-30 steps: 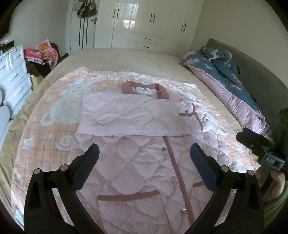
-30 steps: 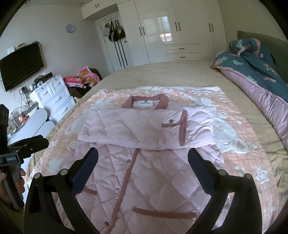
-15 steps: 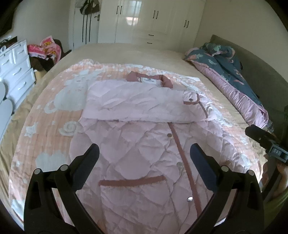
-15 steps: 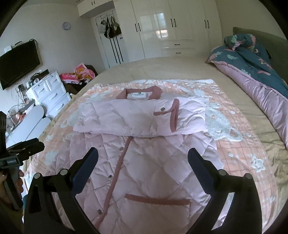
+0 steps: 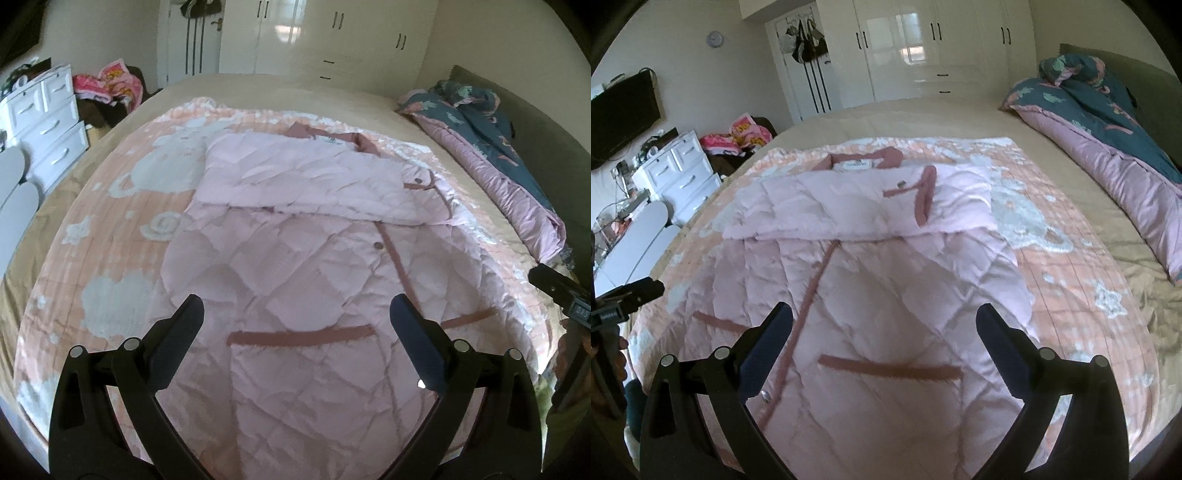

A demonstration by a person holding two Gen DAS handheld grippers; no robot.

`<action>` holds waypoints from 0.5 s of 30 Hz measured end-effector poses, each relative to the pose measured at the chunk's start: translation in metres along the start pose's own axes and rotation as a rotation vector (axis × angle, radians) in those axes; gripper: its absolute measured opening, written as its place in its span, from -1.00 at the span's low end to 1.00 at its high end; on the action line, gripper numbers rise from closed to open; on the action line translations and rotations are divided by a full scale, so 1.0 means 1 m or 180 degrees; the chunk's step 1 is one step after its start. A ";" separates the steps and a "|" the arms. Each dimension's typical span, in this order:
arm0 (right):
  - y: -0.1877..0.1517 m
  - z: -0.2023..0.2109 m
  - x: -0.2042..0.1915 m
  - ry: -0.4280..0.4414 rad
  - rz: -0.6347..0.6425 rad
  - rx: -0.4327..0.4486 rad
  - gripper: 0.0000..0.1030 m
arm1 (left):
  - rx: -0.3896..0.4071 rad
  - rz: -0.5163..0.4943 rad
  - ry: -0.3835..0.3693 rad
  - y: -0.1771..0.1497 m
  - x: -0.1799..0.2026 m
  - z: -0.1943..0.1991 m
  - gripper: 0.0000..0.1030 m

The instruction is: Fold large clothes

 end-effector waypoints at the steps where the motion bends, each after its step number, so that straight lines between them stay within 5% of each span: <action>1: -0.004 0.000 0.004 -0.0022 -0.0014 -0.0017 0.92 | -0.0007 -0.0005 0.0024 -0.003 -0.002 0.000 0.84; 15: -0.051 -0.001 0.052 -0.0283 -0.0175 -0.0247 0.92 | -0.0188 0.0012 0.0180 -0.048 -0.022 -0.010 0.84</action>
Point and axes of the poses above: each gripper's, at about its wrist camera, not at the fingertips, and z roughly against the way its jaws point, x to its right, y to its top, the point moved 5 cm from there along -z, roughly the way its jaws point, and after that the axes turned 7 degrees about -z, right-handed, at the moved point
